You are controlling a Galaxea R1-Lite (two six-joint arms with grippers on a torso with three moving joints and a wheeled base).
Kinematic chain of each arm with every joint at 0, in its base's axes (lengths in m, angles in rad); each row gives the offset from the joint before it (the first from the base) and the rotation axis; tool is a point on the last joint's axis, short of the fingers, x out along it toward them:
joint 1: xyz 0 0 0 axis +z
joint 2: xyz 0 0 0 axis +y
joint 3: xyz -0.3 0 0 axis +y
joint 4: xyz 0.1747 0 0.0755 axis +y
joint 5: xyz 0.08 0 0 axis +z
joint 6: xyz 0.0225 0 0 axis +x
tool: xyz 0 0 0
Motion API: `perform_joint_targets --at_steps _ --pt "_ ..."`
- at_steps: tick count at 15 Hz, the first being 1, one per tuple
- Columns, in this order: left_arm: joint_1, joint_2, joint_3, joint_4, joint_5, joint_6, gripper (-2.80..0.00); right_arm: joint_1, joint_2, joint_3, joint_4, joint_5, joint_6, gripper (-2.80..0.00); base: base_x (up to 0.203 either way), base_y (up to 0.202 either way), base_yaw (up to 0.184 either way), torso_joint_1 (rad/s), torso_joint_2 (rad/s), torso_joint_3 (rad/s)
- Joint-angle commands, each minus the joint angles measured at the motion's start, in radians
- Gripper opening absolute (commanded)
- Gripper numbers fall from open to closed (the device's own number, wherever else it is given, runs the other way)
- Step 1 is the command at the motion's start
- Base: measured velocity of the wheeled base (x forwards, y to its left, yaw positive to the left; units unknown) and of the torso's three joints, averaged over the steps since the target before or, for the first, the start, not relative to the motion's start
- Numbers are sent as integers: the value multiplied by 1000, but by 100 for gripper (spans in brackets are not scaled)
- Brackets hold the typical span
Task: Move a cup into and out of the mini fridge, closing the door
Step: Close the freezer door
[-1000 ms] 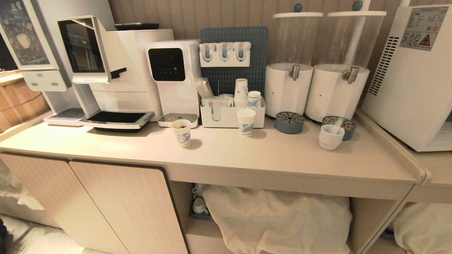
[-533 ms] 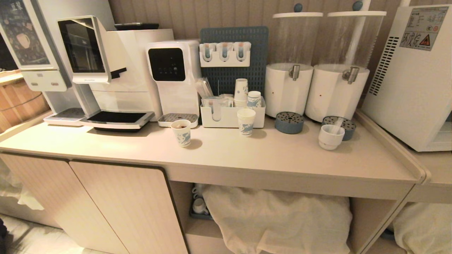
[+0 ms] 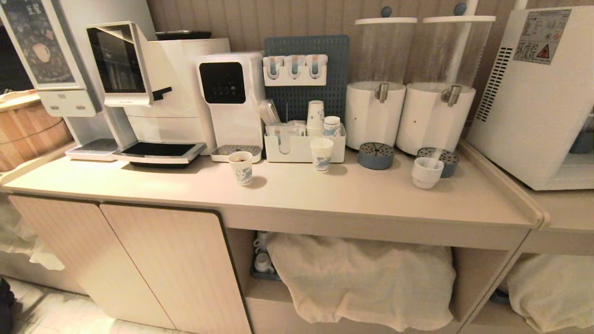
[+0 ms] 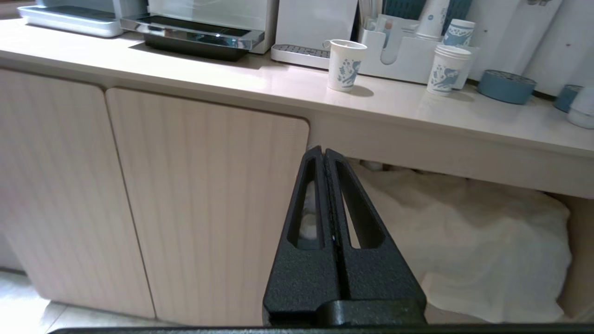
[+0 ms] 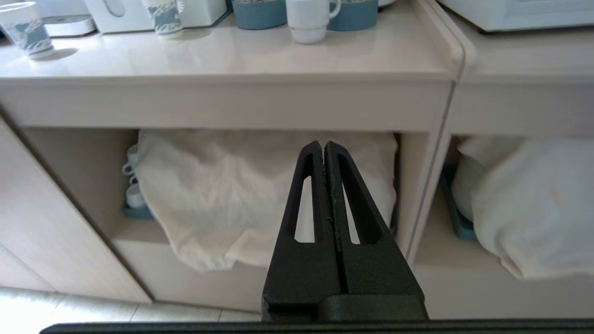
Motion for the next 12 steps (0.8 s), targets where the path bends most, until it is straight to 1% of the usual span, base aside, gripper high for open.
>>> perform_joint_targets --at_steps 1,4,5,10,12 --pt "0 -5 40 -1 0 -2 -280 0 2 0 0 1 0 -280 -197 0 -1 2 9 2" --pt "0 -5 40 1 2 -1 -280 0 2 0 0 1 0 -280 -186 0 -1 3 2 2" --pt "1 -5 40 0 0 -1 -280 0 2 0 0 1 0 -280 -97 0 3 2 -7 5" --pt "0 -5 40 -1 0 1 -280 0 2 0 0 -1 1 -280 0 0 0 0 0 0" --pt "1 -5 40 0 0 1 -280 0 2 0 0 -1 1 -280 1 -104 -1 4 1 4"
